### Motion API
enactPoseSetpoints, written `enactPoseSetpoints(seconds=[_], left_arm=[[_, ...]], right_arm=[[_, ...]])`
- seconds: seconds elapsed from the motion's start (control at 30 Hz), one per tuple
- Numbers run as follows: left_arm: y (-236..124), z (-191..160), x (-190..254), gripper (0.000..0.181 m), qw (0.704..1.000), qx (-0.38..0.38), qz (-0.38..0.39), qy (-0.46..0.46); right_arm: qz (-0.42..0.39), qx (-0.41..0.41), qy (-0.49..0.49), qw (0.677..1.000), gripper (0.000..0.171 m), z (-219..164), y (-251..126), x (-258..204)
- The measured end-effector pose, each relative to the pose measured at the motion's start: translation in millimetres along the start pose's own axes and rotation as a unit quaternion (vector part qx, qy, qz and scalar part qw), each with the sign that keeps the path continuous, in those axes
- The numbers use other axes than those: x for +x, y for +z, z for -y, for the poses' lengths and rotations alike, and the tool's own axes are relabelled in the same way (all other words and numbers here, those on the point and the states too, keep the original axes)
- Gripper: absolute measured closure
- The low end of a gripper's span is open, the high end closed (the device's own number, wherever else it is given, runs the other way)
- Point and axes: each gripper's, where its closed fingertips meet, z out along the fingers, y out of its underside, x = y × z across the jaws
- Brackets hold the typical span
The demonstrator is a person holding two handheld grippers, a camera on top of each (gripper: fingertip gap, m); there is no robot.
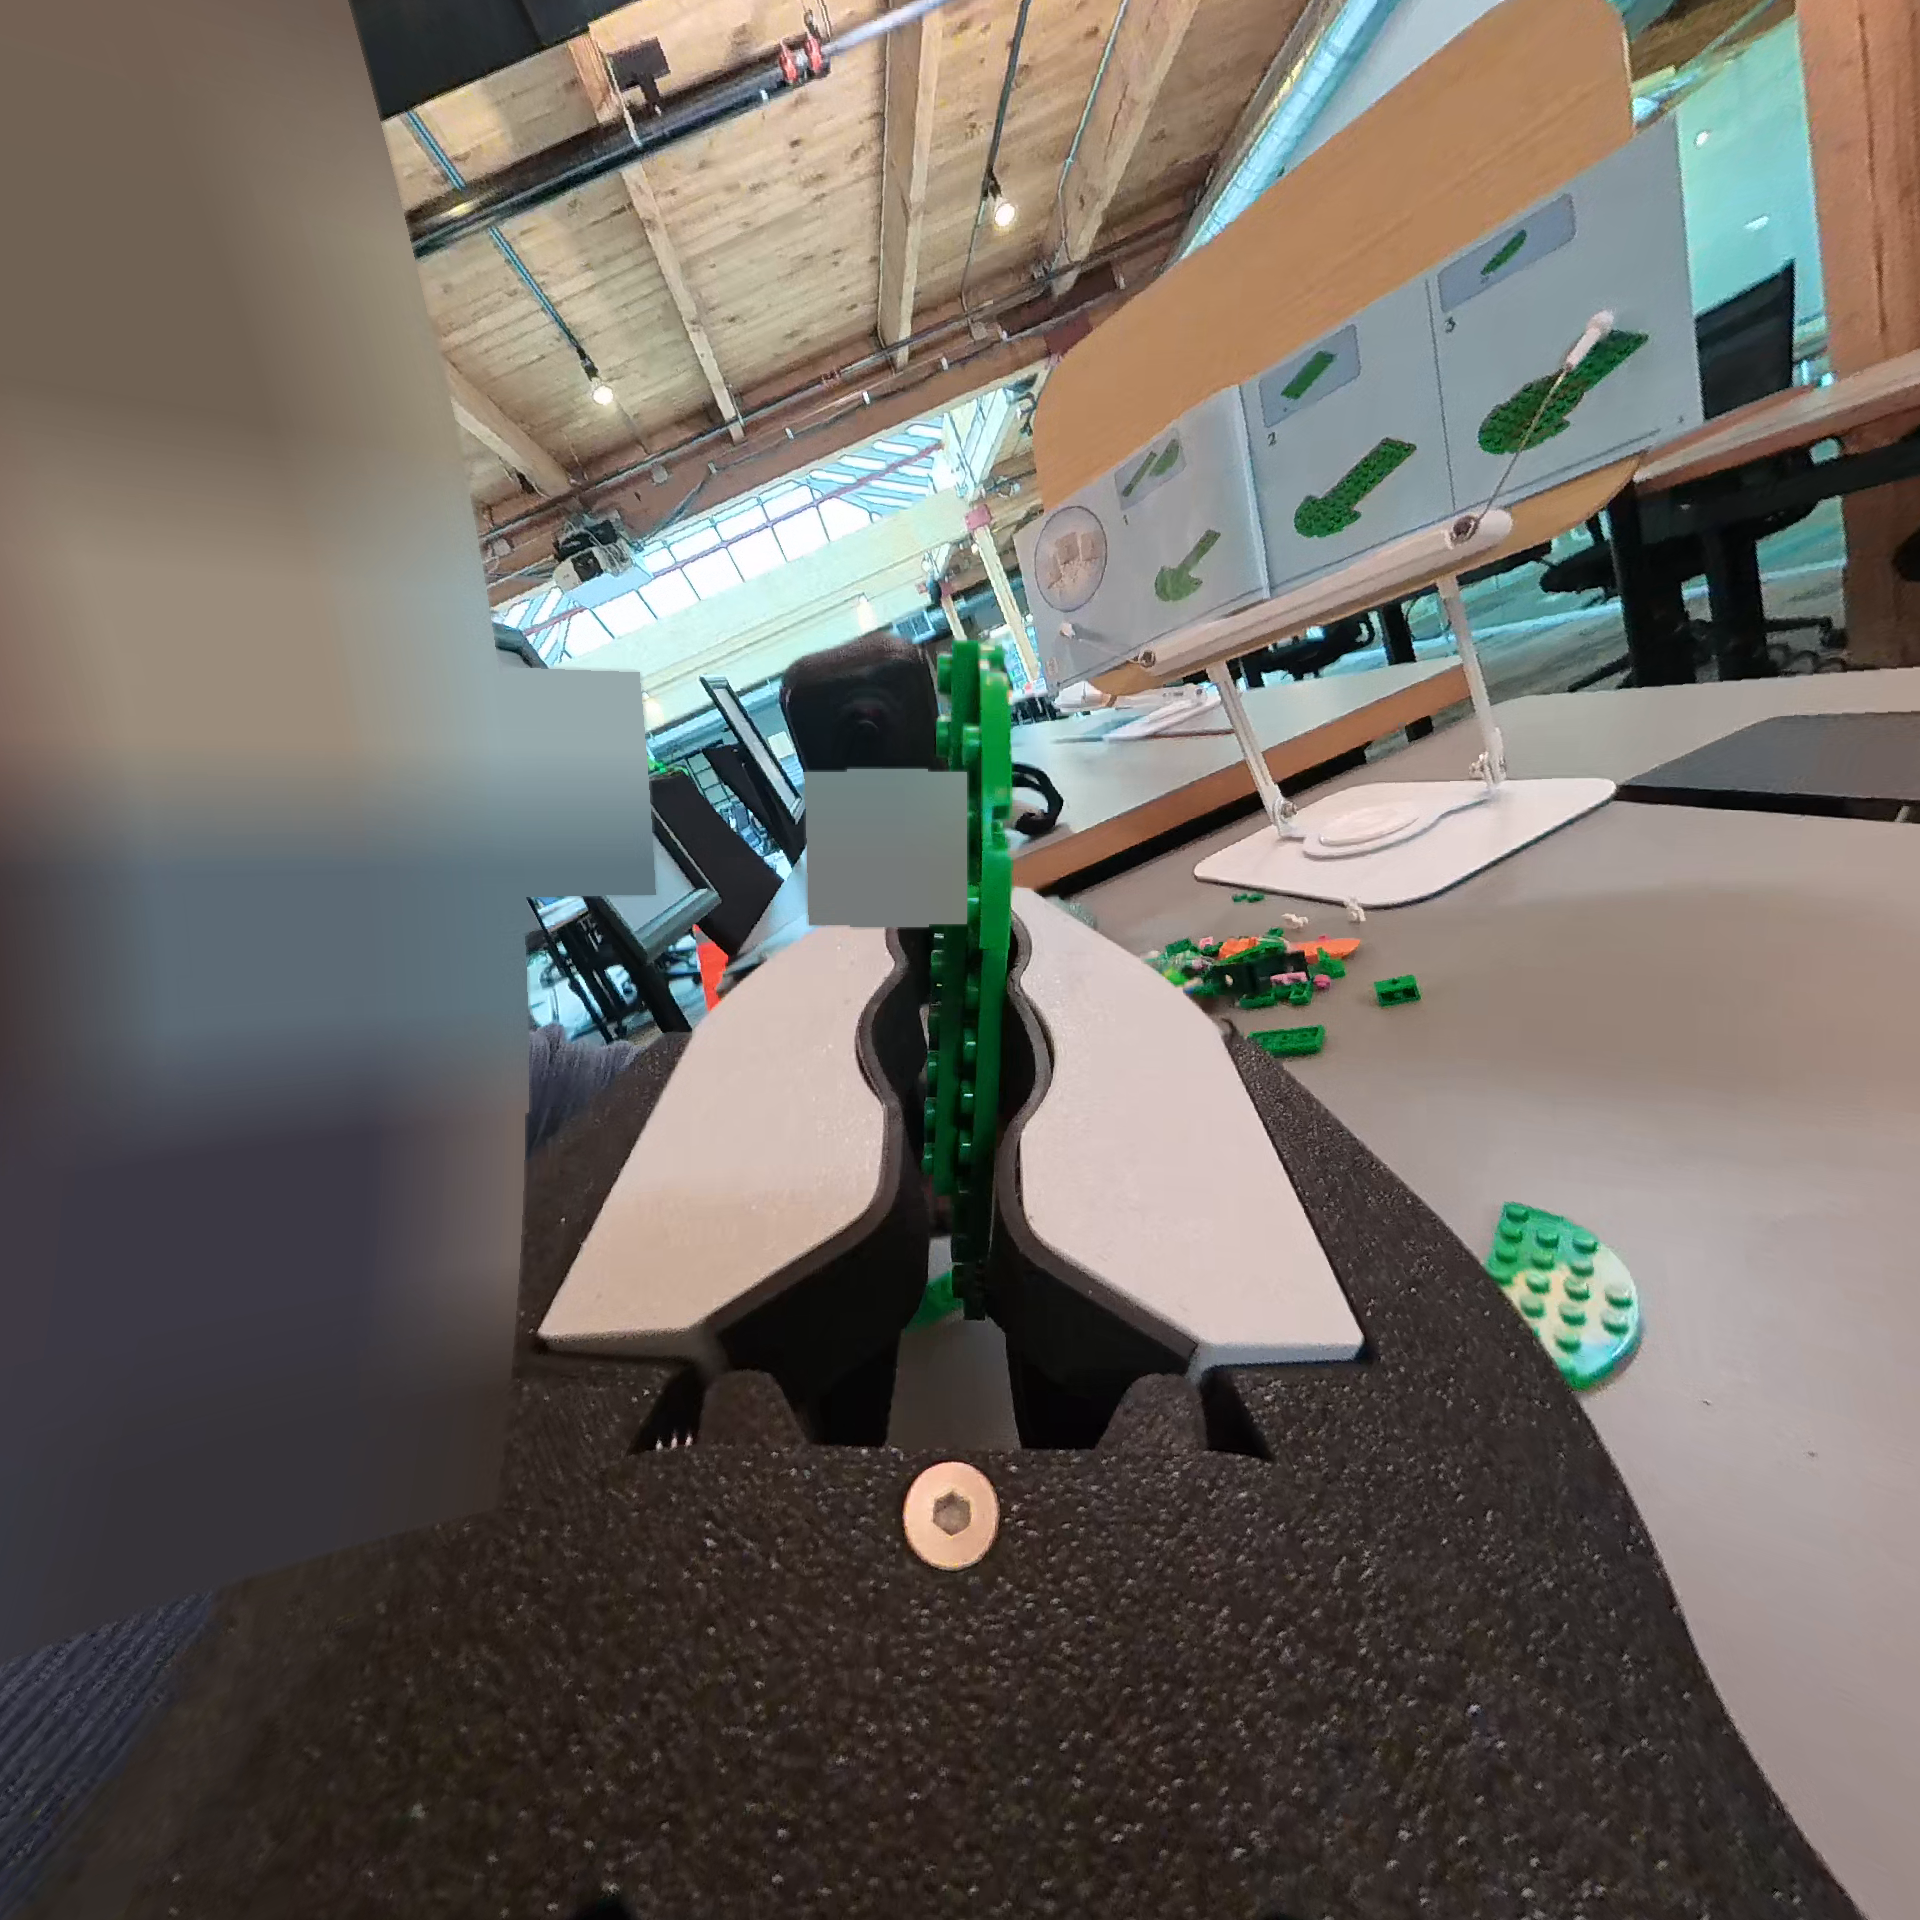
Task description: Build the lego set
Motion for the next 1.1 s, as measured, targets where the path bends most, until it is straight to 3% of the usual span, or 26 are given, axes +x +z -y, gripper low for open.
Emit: enactPoseSetpoints(seconds=[0.03, 0.13, 0.47, 0.83, 0.93, 1.1], left_arm=[[0.3, 1.2, 0.1, 0.158, 1.000, 0.008, 0.002, -0.001], [-0.6, 5.0, -2.8, 0.169, 0.999, 0.034, 0.015, 0.000], [-0.7, 4.2, -1.7, 0.168, 0.999, 0.035, 0.024, 0.022], [-2.9, -1.6, 4.2, 0.173, 0.997, 0.035, -0.029, -0.057], [-5.1, 1.5, 3.2, 0.173, 0.996, 0.049, -0.032, -0.066], [-5.7, -2.3, -1.5, 0.173, 0.997, 0.039, -0.025, -0.063]], right_arm=[[0.003, 0.009, -0.003, 1.000, 0.162, 2.0, -0.7, -0.6], [0.023, 0.033, 0.003, 0.999, 0.162, 6.3, -2.4, -4.0], [0.018, 0.024, -0.029, 0.999, 0.162, -1.7, 3.1, -8.2], [0.008, -0.033, -0.081, 0.996, 0.161, -11.5, 3.0, -12.0], [-0.017, -0.043, -0.092, 0.995, 0.144, -11.4, -2.5, -4.3], [-0.011, -0.048, -0.089, 0.995, 0.160, -10.0, -9.1, -5.2]])
